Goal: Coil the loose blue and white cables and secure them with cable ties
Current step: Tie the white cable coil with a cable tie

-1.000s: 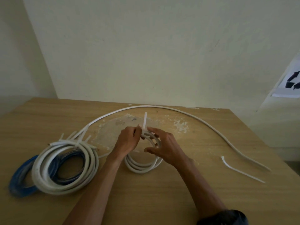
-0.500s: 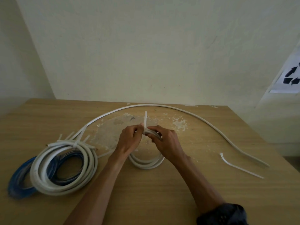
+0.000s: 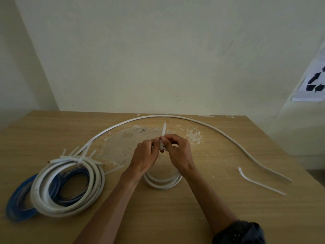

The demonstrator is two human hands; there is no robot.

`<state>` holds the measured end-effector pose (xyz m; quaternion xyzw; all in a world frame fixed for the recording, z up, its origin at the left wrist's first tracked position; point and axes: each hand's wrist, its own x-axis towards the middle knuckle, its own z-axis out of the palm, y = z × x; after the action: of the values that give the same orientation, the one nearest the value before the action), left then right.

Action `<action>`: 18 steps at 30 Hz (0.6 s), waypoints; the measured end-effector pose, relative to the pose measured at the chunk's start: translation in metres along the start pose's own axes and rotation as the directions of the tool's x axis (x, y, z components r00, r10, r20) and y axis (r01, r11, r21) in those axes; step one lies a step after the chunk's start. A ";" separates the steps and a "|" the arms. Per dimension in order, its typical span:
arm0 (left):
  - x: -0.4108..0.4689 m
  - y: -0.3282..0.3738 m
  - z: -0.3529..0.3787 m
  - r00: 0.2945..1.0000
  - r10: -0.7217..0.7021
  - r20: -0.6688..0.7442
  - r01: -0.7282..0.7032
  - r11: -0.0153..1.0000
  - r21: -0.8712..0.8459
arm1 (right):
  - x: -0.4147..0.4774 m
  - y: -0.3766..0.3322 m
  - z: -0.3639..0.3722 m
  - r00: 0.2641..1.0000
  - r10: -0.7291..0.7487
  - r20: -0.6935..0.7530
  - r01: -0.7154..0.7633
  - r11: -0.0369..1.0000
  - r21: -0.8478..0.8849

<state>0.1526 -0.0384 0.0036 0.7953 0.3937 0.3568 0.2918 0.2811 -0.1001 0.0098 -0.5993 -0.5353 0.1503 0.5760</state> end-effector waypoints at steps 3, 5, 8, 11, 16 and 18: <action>0.001 -0.002 0.003 1.000 0.022 0.010 -0.022 1.000 0.004 | -0.003 -0.001 0.004 0.994 -0.086 -0.072 0.078 0.991 -0.105; 0.001 0.001 0.003 1.000 0.025 0.005 -0.025 1.000 0.012 | -0.004 0.001 0.006 0.973 -0.208 -0.098 0.187 0.964 -0.189; 0.002 0.001 0.002 1.000 0.027 0.000 -0.027 0.999 0.019 | -0.005 0.004 0.006 0.958 -0.270 -0.096 0.241 0.941 -0.239; 0.001 0.003 0.002 1.000 0.023 -0.003 -0.023 1.000 0.018 | -0.004 -0.002 0.005 0.973 -0.211 -0.097 0.187 0.959 -0.211; -0.002 0.008 0.007 0.999 0.049 0.020 -0.049 0.998 0.028 | 0.002 -0.004 -0.001 0.986 -0.124 -0.111 0.101 0.975 -0.196; -0.001 0.005 0.007 0.999 0.039 0.033 -0.040 0.999 0.031 | 0.003 -0.002 -0.001 0.989 -0.120 -0.083 0.098 0.969 -0.225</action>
<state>0.1603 -0.0431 0.0032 0.8131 0.3787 0.3433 0.2786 0.2817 -0.0984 0.0135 -0.6357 -0.5524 0.0290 0.5384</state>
